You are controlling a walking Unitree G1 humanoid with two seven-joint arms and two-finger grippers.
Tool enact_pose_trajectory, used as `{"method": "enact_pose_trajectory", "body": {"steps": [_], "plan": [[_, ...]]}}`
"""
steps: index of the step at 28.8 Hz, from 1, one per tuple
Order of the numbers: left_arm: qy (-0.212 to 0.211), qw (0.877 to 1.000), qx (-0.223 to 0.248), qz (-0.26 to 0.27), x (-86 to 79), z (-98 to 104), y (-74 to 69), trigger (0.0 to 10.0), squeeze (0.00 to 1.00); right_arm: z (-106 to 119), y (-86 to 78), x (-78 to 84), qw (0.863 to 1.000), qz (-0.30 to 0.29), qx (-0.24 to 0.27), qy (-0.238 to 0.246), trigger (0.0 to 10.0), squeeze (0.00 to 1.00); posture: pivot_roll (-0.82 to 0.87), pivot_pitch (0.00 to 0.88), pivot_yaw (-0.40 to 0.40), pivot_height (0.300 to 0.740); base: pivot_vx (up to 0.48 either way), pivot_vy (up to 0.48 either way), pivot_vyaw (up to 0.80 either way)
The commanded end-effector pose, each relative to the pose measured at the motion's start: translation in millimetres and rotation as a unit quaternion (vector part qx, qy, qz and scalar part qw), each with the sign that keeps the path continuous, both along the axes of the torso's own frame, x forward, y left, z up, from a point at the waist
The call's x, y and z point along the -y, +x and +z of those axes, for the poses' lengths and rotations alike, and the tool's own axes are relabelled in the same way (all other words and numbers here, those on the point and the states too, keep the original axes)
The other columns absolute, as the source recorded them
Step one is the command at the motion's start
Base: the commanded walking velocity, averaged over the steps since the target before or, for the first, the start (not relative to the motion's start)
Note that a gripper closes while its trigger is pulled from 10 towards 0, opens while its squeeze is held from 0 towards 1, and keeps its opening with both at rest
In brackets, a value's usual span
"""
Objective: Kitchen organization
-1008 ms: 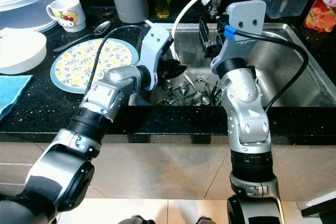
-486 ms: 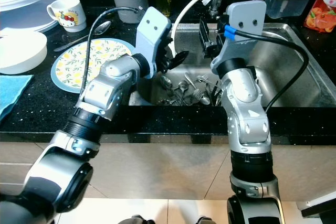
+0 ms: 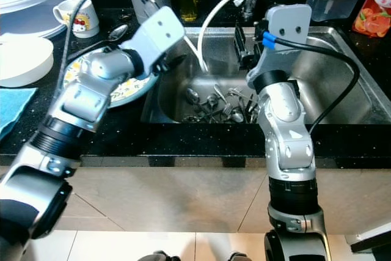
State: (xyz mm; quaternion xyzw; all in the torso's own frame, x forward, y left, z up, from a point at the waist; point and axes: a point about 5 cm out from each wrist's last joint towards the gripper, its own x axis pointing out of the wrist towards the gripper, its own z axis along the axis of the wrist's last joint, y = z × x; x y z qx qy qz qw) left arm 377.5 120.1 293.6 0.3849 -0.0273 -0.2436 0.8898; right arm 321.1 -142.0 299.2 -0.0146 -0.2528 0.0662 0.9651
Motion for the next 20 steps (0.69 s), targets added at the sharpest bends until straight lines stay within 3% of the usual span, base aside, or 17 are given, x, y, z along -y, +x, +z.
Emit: {"method": "enact_pose_trajectory", "body": {"steps": [1,7,20], "plan": [[0.017,0.999,-0.019,0.039,-11.5,-2,2.5,10.0,0.0,-1,0.2,-0.2,1.0,0.003,0.0,0.002,10.0,0.0,0.1,0.102,0.052,0.74,0.0,0.0,0.0],[0.045,0.996,-0.04,0.059,-11.9,-14,-4.3,10.0,0.0,-1,0.4,-3.1,1.0,0.009,-0.001,0.002,10.0,0.0,0.1,0.107,0.047,0.74,0.0,0.0,0.0],[0.033,0.988,-0.124,0.084,-15.1,-18,-11.7,10.0,0.0,-1,0.2,-2.9,1.0,0.008,0.0,0.004,10.0,0.0,0.11,0.107,0.055,0.74,0.0,0.0,0.0]]}}
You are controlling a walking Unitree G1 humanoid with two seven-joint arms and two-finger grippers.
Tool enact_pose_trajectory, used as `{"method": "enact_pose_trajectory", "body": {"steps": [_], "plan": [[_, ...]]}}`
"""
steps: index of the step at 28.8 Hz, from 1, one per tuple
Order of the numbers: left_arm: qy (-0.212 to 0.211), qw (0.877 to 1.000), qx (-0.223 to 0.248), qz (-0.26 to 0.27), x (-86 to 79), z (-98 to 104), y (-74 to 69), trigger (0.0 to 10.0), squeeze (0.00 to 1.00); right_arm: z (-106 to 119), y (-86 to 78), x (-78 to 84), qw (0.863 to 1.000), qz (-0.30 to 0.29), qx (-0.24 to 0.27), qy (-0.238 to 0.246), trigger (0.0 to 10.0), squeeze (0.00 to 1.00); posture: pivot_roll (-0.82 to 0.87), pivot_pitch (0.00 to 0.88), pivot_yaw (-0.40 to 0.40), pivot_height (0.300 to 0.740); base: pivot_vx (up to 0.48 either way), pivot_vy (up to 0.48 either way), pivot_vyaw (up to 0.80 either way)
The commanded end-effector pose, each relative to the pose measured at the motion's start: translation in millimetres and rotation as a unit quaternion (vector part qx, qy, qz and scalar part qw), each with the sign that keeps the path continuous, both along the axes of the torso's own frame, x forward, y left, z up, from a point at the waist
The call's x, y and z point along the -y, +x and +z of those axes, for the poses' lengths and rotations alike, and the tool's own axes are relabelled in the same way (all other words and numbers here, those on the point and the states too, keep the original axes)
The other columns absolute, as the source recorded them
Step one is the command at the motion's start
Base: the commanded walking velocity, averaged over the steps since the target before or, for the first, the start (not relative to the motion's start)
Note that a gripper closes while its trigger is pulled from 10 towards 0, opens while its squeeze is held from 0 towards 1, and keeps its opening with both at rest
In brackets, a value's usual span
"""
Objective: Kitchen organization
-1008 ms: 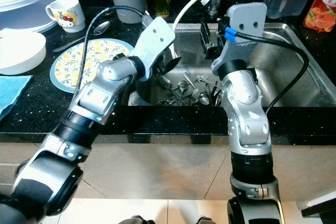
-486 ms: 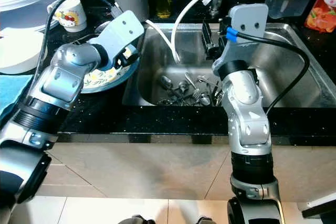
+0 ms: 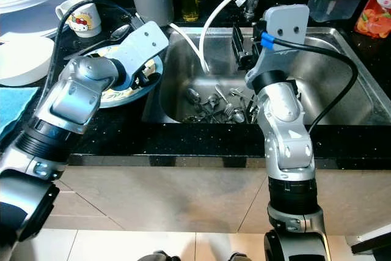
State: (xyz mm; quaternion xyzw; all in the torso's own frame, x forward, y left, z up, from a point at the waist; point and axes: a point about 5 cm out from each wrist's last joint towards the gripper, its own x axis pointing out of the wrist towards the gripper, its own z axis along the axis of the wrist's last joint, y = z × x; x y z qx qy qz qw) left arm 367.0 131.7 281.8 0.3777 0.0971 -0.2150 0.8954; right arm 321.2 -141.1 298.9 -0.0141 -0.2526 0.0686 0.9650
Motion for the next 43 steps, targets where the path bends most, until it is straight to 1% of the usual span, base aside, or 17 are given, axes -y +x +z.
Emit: {"method": "enact_pose_trajectory", "body": {"steps": [1,9,15,17,18,20,25,26,30,33,35,38,39,40,41,42,43], "plan": [[0.01,0.999,-0.032,0.015,-4.6,-8,-2.5,10.0,0.0,-1,0.1,-2.2,1.0,0.005,0.0,0.004,10.0,0.0,0.12,0.109,0.055,0.74,0.0,0.0,0.0],[0.013,0.996,-0.077,0.049,-12.1,-22,-8.2,10.0,0.0,-1,0.3,-2.3,1.0,0.005,0.001,0.004,10.0,0.0,0.12,0.106,0.06,0.74,0.0,0.0,0.0],[0.011,0.994,-0.088,0.063,-13.9,-28,-8.8,10.0,0.0,-1,0.2,-2.9,1.0,0.006,0.001,0.005,10.0,0.0,0.12,0.101,0.064,0.74,0.0,0.0,0.0],[0.017,0.993,-0.089,0.071,-15.1,-31,-8.7,10.0,0.0,-1,0.2,-3.1,1.0,0.007,0.002,0.005,10.0,0.0,0.12,0.099,0.064,0.74,0.0,0.0,0.0],[0.029,0.992,-0.088,0.085,-17.9,-38,-8.7,10.0,0.0,-1,-0.1,-3.3,1.0,0.007,0.003,0.005,10.0,0.0,0.12,0.096,0.065,0.74,0.0,0.0,0.0],[0.029,0.992,-0.088,0.085,-17.9,-38,-8.7,10.0,0.0,-1,-0.1,-3.3,1.0,0.007,0.003,0.005,10.0,0.0,0.12,0.096,0.065,0.74,0.0,0.0,0.0],[0.061,0.991,-0.053,0.105,-20.9,-38,-6.9,10.0,0.0,-1,-0.4,-3.6,1.0,0.008,0.003,0.003,10.0,0.0,0.12,0.089,0.061,0.74,0.0,0.0,0.0],[0.073,0.991,-0.041,0.104,-19.9,-38,-6.7,10.0,0.0,-1,-0.3,-4.0,1.0,0.009,0.003,0.003,10.0,0.0,0.12,0.088,0.061,0.74,0.0,0.0,0.0],[0.091,0.991,-0.023,0.097,-17.2,-37,-7.1,10.0,0.0,-1,-0.2,-4.8,1.0,0.011,0.004,0.002,10.0,0.0,0.11,0.084,0.061,0.74,0.0,0.0,0.0],[0.101,0.991,-0.017,0.088,-14.1,-37,-8.1,10.0,0.0,0,-0.1,-5.2,1.0,0.011,0.004,0.002,10.0,0.0,0.11,0.084,0.061,0.74,0.0,0.0,0.0],[0.134,0.988,-0.009,0.081,-15.1,-43,-9.5,10.0,0.0,0,-0.1,-5.2,1.0,0.011,0.004,0.003,10.0,0.0,0.11,0.084,0.061,0.74,0.0,0.0,0.0],[0.144,0.986,-0.008,0.08,-15.8,-46,-9.9,9.9,0.0,0,-0.1,-5.1,1.0,0.011,0.004,0.003,10.0,0.0,0.11,0.084,0.061,0.74,0.0,0.0,0.0],[0.155,0.985,-0.006,0.079,-16.6,-49,-10.4,8.7,0.0,-1,-0.1,-5.1,1.0,0.011,0.004,0.003,10.0,0.0,0.11,0.084,0.061,0.74,0.0,0.0,0.0],[0.163,0.983,-0.006,0.082,-17.0,-53,-10.7,3.8,0.0,-1,-0.1,-4.9,1.0,0.01,0.004,0.003,10.0,0.0,0.11,0.094,0.061,0.74,0.0,0.0,0.0],[0.167,0.982,-0.006,0.083,-17.2,-55,-10.8,3.8,0.0,-1,-0.1,-4.8,1.0,0.01,0.003,0.003,10.0,0.0,0.11,0.094,0.061,0.74,0.0,0.0,0.0],[0.168,0.982,-0.007,0.086,-17.6,-56,-10.8,0.0,0.0,-1,0.0,-4.8,1.0,0.01,0.003,0.003,10.0,0.0,0.11,0.096,0.062,0.74,0.0,0.0,0.0],[0.167,0.982,-0.012,0.087,-18.4,-59,-10.7,0.0,0.0,0,0.0,-4.7,1.0,0.01,0.003,0.003,10.0,0.0,0.11,0.097,0.062,0.74,0.0,0.0,0.0]]}}
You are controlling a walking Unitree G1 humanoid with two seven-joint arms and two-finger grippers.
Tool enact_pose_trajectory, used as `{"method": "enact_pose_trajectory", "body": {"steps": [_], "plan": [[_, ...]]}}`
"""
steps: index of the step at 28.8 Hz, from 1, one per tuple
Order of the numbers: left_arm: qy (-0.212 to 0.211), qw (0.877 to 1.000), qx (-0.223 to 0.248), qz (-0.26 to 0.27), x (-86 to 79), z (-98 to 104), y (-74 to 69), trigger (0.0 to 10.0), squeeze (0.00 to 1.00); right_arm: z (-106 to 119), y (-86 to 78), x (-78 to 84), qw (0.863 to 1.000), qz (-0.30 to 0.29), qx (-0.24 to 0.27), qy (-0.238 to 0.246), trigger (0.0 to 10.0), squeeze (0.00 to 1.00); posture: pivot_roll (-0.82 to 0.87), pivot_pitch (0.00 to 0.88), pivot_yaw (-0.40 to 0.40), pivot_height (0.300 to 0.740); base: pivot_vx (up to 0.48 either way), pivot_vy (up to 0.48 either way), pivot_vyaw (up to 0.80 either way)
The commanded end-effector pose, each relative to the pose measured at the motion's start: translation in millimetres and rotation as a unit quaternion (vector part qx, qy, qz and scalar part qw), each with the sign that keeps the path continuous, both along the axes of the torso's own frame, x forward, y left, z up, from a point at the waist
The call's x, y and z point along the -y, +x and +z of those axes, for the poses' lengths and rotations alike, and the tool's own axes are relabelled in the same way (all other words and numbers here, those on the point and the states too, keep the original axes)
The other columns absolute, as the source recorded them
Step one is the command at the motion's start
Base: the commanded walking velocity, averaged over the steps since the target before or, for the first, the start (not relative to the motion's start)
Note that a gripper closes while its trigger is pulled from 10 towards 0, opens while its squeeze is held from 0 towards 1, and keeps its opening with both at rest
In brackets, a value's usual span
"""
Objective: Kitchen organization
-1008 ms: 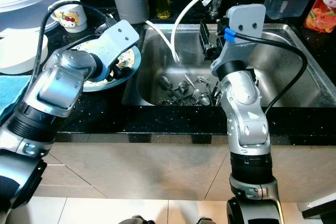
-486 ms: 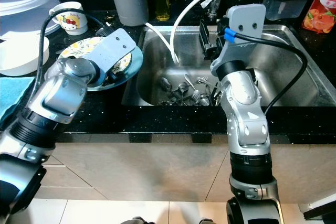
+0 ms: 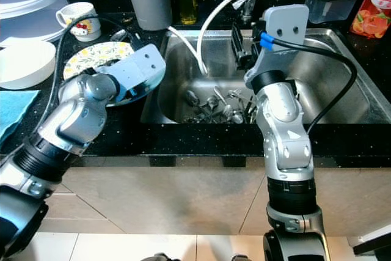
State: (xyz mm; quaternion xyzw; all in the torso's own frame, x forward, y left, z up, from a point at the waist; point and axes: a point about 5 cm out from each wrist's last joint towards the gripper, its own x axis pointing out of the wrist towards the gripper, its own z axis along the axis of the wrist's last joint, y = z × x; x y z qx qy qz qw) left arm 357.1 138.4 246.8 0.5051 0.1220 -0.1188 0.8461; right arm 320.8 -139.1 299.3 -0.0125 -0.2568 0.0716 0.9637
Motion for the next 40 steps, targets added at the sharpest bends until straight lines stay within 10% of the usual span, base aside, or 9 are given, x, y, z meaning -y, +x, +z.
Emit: {"method": "enact_pose_trajectory", "body": {"steps": [1,14,16,26,30,40], "plan": [[0.016,0.998,-0.049,0.024,-12.5,-25,-0.6,0.0,0.0,-1,0.4,-2.6,1.0,0.006,-0.001,0.002,10.0,0.0,0.11,0.097,0.062,0.74,0.0,0.0,0.0],[0.069,0.996,0.06,0.0,-8.0,-7,7.3,0.0,0.0,0,1.2,-2.3,1.0,0.006,-0.001,0.004,10.0,0.0,0.11,0.106,0.058,0.74,0.0,0.0,0.0],[0.051,0.987,0.143,-0.044,9.2,16,9.4,10.0,0.0,0,1.6,-2.6,1.0,0.006,-0.001,0.004,10.0,0.0,0.11,0.107,0.056,0.74,0.0,0.0,0.0],[-0.002,0.969,0.242,-0.049,20.0,56,8.7,10.0,0.0,1,1.6,-1.9,1.0,0.005,-0.001,0.003,10.0,0.0,0.11,0.107,0.056,0.74,0.0,0.0,0.0],[-0.119,0.944,0.289,-0.108,34.2,86,-1.0,10.0,0.0,1,1.7,-1.1,1.0,0.004,0.0,0.003,10.0,0.0,0.11,0.107,0.054,0.74,0.0,0.0,0.0],[-0.028,0.918,0.309,-0.248,51.7,82,-16.6,10.0,0.0,3,2.9,4.2,0.999,0.02,-0.006,0.032,10.0,0.0,0.12,0.105,0.05,0.74,0.0,0.0,0.0]]}}
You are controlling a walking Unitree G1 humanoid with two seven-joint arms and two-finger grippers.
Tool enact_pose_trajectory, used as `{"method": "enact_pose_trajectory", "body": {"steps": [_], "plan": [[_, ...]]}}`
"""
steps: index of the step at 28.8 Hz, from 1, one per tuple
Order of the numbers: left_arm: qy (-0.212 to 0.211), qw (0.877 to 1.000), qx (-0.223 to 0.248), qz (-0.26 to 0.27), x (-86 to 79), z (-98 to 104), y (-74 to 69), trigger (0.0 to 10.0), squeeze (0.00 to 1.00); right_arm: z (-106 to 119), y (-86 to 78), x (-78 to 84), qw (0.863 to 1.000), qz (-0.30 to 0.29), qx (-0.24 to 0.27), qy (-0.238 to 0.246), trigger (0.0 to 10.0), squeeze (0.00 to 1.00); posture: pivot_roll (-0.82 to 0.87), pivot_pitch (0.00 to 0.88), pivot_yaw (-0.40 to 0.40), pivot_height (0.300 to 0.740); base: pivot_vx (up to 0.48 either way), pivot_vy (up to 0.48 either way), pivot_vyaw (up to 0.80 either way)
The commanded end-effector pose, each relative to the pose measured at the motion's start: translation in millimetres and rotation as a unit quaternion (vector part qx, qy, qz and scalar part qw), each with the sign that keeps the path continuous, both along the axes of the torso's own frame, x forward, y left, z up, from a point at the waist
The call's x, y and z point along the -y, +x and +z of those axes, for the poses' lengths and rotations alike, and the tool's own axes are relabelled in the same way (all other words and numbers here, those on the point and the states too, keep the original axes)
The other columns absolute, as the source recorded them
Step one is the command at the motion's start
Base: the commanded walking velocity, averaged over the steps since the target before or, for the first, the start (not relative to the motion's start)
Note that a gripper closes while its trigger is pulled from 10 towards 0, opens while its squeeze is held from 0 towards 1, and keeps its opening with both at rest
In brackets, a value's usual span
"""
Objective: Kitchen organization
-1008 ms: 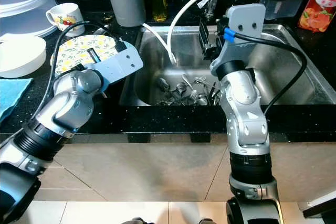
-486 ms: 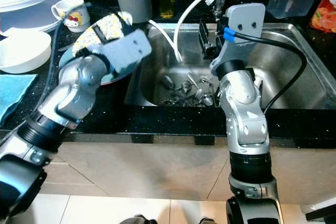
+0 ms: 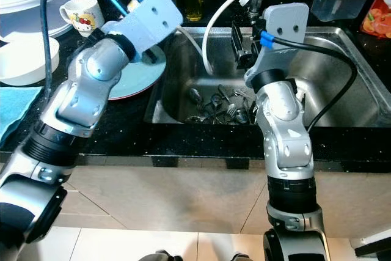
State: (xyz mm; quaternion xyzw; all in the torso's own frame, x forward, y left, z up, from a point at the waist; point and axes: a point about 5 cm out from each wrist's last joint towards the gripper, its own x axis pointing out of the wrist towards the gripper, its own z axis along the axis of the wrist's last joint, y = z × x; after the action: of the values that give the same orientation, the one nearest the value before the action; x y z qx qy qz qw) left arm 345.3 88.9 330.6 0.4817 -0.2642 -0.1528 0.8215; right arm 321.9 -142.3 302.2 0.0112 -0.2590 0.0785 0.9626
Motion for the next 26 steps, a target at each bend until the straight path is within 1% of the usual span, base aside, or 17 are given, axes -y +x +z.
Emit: {"method": "enact_pose_trajectory", "body": {"steps": [1,4,7,8,9,10,11,12,13,15,16,18,19,21,22,24,26], "plan": [[0.057,0.998,0.019,-0.022,2.4,-5,-5.8,10.0,0.0,1,1.9,4.4,0.999,0.013,-0.01,0.027,10.0,0.0,0.12,0.105,0.051,0.74,0.0,0.0,0.0],[0.068,0.997,0.021,-0.026,2.1,-7,-6.1,10.0,0.0,1,2.0,6.8,0.999,0.017,-0.012,0.038,10.0,0.0,0.12,0.105,0.051,0.74,0.0,0.0,0.0],[0.098,0.993,0.041,-0.044,2.9,-11,-8.7,10.0,0.0,-2,2.5,12.6,0.991,0.084,-0.049,0.096,10.0,0.0,0.11,0.103,0.047,0.74,0.0,0.0,0.0],[0.107,0.991,0.049,-0.058,5.3,-13,-11.7,10.0,0.0,-8,4.5,14.2,0.982,0.111,-0.081,0.131,10.0,0.0,0.11,0.103,0.047,0.74,0.0,0.0,0.0],[0.107,0.991,0.049,-0.058,5.3,-13,-11.7,10.0,0.0,-8,4.5,14.2,0.982,0.111,-0.081,0.131,10.0,0.0,0.11,0.103,0.047,0.74,0.0,0.0,0.0],[0.115,0.988,0.062,-0.079,9.7,-13,-15.9,10.0,0.0,-18,8.1,16.0,0.958,0.154,-0.124,0.207,10.0,0.0,0.11,0.102,0.044,0.74,0.0,0.0,0.0],[0.115,0.988,0.062,-0.079,9.7,-13,-15.9,10.0,0.0,-18,8.1,16.0,0.958,0.154,-0.124,0.207,10.0,0.0,0.11,0.102,0.044,0.74,0.0,0.0,0.0],[0.119,0.986,0.069,-0.098,13.6,-14,-19.1,10.0,0.0,-24,9.7,14.8,0.936,0.185,-0.143,0.263,10.0,0.0,0.11,0.101,0.042,0.74,0.0,0.0,0.0],[0.119,0.986,0.069,-0.098,13.6,-14,-19.1,10.0,0.0,-24,9.7,14.8,0.936,0.185,-0.143,0.263,10.0,0.0,0.11,0.101,0.042,0.74,0.0,0.0,0.0],[0.131,0.981,0.072,-0.125,19.4,-17,-24.5,10.0,0.0,-24,12.2,15.6,0.903,0.215,-0.142,0.345,10.0,0.0,0.11,0.097,0.039,0.74,0.0,0.0,0.0],[0.131,0.981,0.072,-0.125,19.4,-17,-24.5,10.0,0.0,-24,12.2,15.6,0.903,0.215,-0.142,0.345,10.0,0.0,0.11,0.097,0.039,0.74,0.0,0.0,0.0],[0.142,0.975,0.075,-0.153,25.5,-23,-31.4,10.0,0.0,-20,14.6,20.5,0.876,0.236,-0.129,0.4,10.0,0.0,0.11,0.093,0.039,0.74,0.0,0.0,0.0],[0.142,0.975,0.075,-0.153,25.5,-23,-31.4,10.0,0.0,-20,14.6,20.5,0.876,0.236,-0.129,0.4,10.0,0.0,0.11,0.093,0.039,0.74,0.0,0.0,0.0],[0.148,0.97,0.078,-0.177,30.2,-27,-37.3,10.0,0.0,-17,16.4,24.5,0.865,0.248,-0.128,0.418,10.0,0.0,0.11,0.088,0.034,0.74,0.0,0.0,0.0],[0.148,0.97,0.078,-0.177,30.2,-27,-37.3,10.0,0.0,-17,16.4,24.5,0.865,0.248,-0.128,0.418,10.0,0.0,0.11,0.088,0.034,0.74,0.0,0.0,0.0],[0.161,0.964,0.079,-0.197,33.0,-32,-42.2,10.0,0.0,-16,17.9,28.0,0.859,0.252,-0.134,0.425,10.0,0.0,0.11,0.083,0.029,0.74,0.0,0.0,0.0],[0.164,0.962,0.079,-0.203,33.5,-35,-43.6,10.0,0.0,-16,18.2,29.3,0.856,0.255,-0.136,0.428,10.0,0.0,0.11,0.083,0.029,0.74,0.0,0.0,0.0]]}}
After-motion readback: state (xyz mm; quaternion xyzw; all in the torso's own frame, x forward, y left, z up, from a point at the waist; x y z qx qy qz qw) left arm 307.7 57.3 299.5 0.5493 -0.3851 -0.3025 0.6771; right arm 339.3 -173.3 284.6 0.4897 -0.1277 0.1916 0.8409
